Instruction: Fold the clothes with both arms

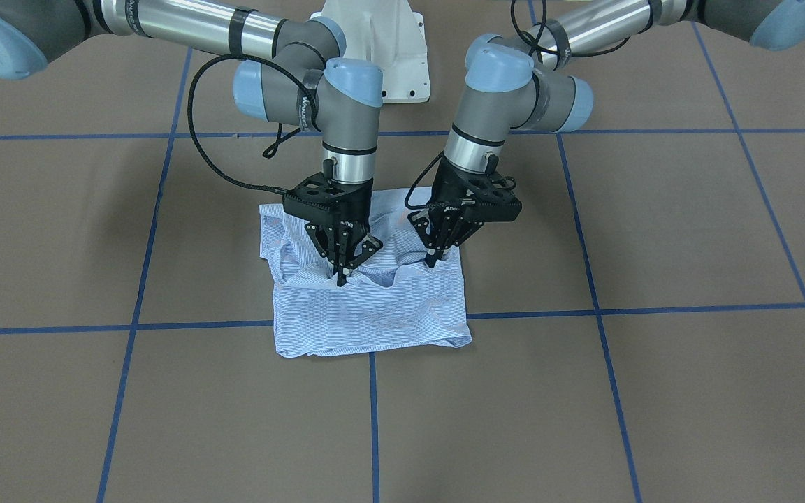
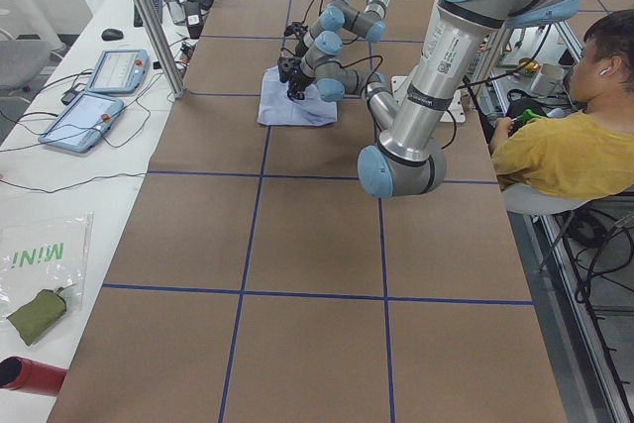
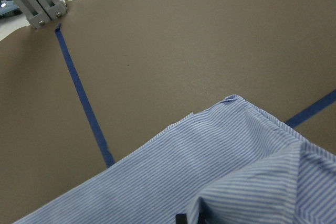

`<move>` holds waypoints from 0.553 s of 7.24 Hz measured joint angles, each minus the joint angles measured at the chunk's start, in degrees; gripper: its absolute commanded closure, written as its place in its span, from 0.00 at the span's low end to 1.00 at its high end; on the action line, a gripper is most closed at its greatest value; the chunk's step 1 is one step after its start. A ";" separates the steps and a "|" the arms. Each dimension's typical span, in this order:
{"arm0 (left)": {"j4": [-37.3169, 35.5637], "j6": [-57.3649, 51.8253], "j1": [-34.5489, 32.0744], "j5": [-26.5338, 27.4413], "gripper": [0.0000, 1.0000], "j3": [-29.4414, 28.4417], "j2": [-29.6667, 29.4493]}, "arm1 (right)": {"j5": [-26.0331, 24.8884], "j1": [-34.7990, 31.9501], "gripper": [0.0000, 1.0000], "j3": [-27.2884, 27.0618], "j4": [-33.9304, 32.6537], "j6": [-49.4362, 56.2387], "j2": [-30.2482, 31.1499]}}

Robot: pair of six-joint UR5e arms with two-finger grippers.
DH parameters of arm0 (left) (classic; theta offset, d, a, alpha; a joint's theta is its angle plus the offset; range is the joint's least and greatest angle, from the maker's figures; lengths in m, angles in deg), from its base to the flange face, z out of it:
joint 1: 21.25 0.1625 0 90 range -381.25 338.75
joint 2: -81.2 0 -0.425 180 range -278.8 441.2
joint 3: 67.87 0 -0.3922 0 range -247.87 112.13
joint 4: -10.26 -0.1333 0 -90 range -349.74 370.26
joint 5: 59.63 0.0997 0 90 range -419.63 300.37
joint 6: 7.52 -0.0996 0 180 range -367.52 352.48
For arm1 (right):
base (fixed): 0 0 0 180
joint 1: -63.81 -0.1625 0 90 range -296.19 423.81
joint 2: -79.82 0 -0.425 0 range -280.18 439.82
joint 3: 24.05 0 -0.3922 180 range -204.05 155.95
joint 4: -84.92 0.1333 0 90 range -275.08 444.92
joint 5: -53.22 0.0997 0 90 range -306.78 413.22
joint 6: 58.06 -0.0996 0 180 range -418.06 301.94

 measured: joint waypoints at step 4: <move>1.31 -4.92 -3.60 0.08 0.83 -2.81 -0.60 | 1.63 -1.75 0.00 0.89 0.38 4.55 -0.02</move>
